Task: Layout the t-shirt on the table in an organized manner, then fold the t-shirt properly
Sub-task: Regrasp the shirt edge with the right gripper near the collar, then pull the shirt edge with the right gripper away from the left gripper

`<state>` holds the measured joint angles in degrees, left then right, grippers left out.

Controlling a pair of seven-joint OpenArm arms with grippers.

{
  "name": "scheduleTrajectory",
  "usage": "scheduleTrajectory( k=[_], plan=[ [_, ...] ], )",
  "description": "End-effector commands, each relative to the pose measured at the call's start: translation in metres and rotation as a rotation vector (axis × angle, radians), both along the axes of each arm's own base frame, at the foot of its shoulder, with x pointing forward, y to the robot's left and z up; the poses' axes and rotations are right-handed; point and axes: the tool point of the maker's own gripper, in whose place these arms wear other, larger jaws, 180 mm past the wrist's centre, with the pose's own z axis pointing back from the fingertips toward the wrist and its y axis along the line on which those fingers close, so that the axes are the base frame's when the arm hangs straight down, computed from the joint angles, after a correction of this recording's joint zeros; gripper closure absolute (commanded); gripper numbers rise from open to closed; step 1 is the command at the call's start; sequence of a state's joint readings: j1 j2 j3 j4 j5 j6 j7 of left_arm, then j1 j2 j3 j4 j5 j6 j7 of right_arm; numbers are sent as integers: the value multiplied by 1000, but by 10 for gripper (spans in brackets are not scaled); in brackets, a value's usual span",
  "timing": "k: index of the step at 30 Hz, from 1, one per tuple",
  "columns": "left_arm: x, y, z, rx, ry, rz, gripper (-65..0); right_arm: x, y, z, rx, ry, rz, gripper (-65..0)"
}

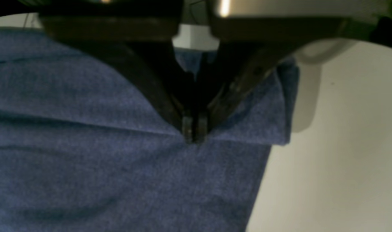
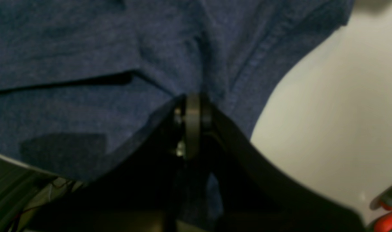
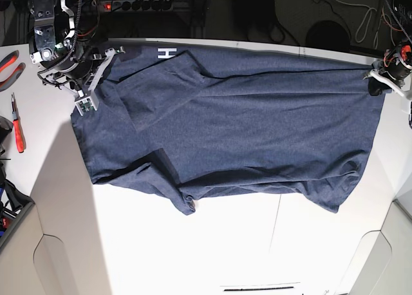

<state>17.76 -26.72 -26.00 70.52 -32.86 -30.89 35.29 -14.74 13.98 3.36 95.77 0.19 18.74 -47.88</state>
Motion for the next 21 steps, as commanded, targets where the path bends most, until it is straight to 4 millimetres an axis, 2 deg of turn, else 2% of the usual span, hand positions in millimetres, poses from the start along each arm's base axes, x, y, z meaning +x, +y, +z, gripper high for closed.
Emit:
scheduleTrajectory(
  k=[1,5,8,11,12,14,15,19,21],
  plan=[
    [0,4,3,15,11,-12,0,8,-9,7,-27,-31,-12,0],
    [23,11,33,36,-90,-3,0,30,-8,24,-29,-103,-23,0],
    [39,11,60,70,-168,-39,-106,53,-3,51,-25,-194,-9,0],
    [51,10,81,101,-227,-61,-126,75,3,80,-22,-287,6,0],
    [53,9,87,108,-241,-68,-126,82,4,88,-21,-315,10,-37],
    [57,7,93,116,-257,-79,-126,93,7,101,-21,-355,27,-168],
    [59,7,94,118,-263,-81,-126,98,8,105,-21,-368,41,-209],
    [62,7,97,118,-273,-81,-126,128,3,118,-61,-448,73,-230],
    [65,7,99,118,-281,-80,-126,145,-4,116,-78,-458,77,-262]
  ],
)
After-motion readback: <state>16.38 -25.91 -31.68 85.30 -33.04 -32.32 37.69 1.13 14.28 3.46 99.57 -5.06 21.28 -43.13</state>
